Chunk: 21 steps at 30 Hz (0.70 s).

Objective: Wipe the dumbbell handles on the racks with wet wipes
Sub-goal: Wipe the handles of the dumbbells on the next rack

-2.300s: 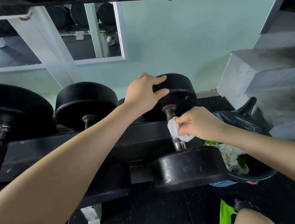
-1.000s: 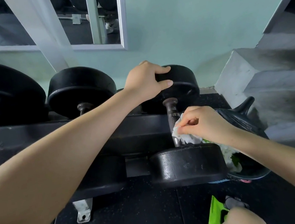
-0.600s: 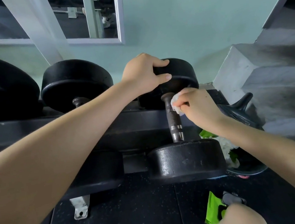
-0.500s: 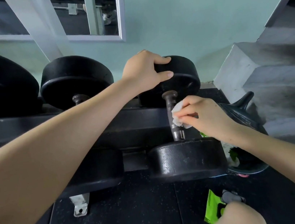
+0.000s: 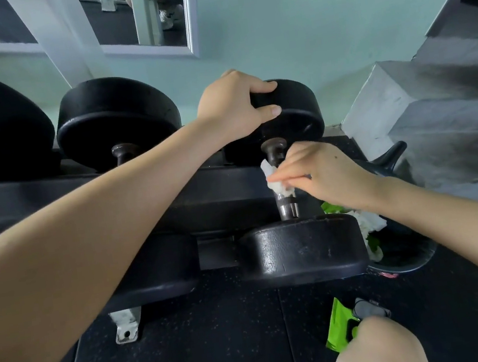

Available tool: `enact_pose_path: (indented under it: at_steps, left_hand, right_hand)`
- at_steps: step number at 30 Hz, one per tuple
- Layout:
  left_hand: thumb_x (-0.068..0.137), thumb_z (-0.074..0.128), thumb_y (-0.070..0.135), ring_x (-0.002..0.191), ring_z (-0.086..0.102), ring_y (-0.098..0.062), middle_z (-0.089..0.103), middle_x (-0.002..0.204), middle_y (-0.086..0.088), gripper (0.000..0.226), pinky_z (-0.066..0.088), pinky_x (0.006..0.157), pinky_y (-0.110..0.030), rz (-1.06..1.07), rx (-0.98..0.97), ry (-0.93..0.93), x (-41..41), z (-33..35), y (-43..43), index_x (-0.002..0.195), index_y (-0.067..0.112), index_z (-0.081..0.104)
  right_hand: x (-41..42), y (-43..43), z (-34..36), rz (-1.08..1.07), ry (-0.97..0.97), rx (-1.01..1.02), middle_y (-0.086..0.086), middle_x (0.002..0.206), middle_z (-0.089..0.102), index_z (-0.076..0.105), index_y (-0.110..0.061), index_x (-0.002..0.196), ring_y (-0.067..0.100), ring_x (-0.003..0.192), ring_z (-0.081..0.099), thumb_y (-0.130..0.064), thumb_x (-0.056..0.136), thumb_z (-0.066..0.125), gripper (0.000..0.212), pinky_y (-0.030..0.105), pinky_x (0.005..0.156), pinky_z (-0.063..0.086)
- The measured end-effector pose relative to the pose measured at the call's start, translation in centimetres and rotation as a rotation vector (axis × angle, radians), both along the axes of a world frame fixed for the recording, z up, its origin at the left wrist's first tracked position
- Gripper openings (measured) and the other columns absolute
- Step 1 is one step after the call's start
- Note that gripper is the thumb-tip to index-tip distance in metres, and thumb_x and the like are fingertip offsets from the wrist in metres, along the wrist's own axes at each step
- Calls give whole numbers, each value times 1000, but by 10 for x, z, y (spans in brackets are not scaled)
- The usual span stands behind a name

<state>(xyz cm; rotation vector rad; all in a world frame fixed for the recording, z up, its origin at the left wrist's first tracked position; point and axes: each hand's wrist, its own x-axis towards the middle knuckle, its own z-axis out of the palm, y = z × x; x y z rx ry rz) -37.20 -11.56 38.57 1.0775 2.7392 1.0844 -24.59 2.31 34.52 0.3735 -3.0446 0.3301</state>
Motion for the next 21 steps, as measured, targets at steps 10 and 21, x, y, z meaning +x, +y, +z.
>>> enact_pose_path:
  at_steps: [10,21]
  left_hand:
    - [85,65,42,104,56,-15,58,122,2,44,33,75,-17,-10,8,13,0,-2,-1,128,37,56]
    - [84,66,43,101,54,-12,58,120,4,43,33,75,-18,-17,4,9,-3,-1,-1,126,39,57]
  right_hand:
    - [10,-4,10,32,-354,-77,-10,88,62,74,-35,99,7,82,59,-19,87,64,22,19,78,45]
    - [3,-5,3,-42,-246,-67,-4,93,71,74,-32,100,6,83,61,-14,89,62,24,17,83,44]
